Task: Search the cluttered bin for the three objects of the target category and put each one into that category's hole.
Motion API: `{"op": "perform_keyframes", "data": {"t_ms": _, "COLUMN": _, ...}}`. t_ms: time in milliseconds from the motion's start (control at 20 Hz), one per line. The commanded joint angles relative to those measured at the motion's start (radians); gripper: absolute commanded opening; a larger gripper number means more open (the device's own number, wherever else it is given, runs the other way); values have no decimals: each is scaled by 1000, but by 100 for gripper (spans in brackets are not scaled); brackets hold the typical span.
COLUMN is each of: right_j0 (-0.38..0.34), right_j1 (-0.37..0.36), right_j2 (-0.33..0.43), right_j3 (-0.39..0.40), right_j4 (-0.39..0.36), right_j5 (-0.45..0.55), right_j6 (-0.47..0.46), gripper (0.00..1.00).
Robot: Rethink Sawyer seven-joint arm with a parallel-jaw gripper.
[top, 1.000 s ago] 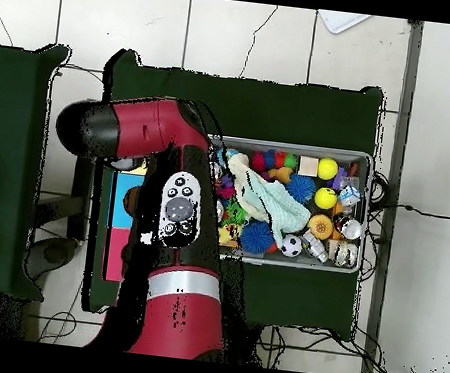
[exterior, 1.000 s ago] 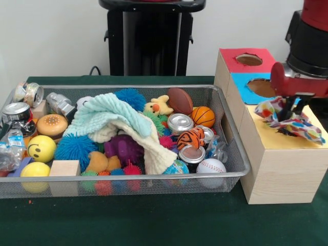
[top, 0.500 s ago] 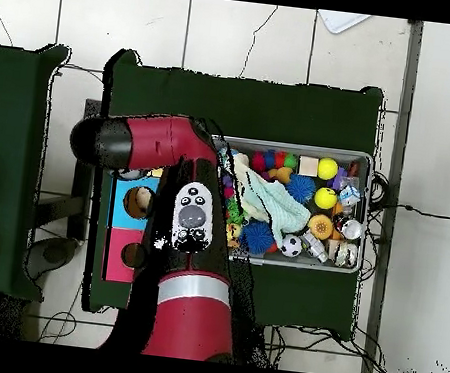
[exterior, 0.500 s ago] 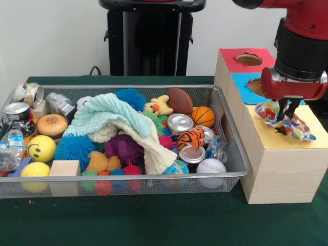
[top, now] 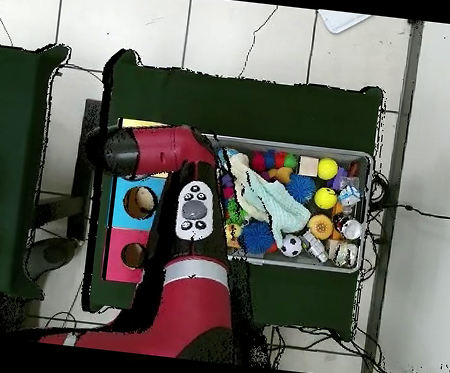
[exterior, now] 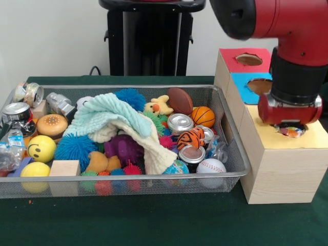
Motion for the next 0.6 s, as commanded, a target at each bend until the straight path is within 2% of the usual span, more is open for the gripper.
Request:
{"op": "perform_keyframes", "data": {"t_ms": 50, "right_j0": -6, "right_j1": 167, "right_j2": 29, "right_j3": 27, "right_j4": -24, "right_j5": -80, "right_j6": 109, "gripper": 0}}
{"op": "perform_keyframes", "data": {"t_ms": 250, "right_j0": 9, "right_j1": 237, "right_j2": 6, "right_j3": -54, "right_j4": -32, "right_j5": -102, "right_j6": 113, "gripper": 0}}
{"op": "perform_keyframes", "data": {"t_ms": 400, "right_j0": 24, "right_j1": 251, "right_j2": -15, "right_j3": -79, "right_j4": -32, "right_j5": -80, "right_j6": 125, "gripper": 0}}
{"op": "perform_keyframes", "data": {"t_ms": 450, "right_j0": 26, "right_j1": 253, "right_j2": -19, "right_j3": -80, "right_j4": -22, "right_j5": -63, "right_j6": 124, "gripper": 100}}
{"op": "perform_keyframes", "data": {"t_ms": 600, "right_j0": 39, "right_j1": 252, "right_j2": -38, "right_j3": -86, "right_j4": -24, "right_j5": -56, "right_j6": 139, "gripper": 100}}
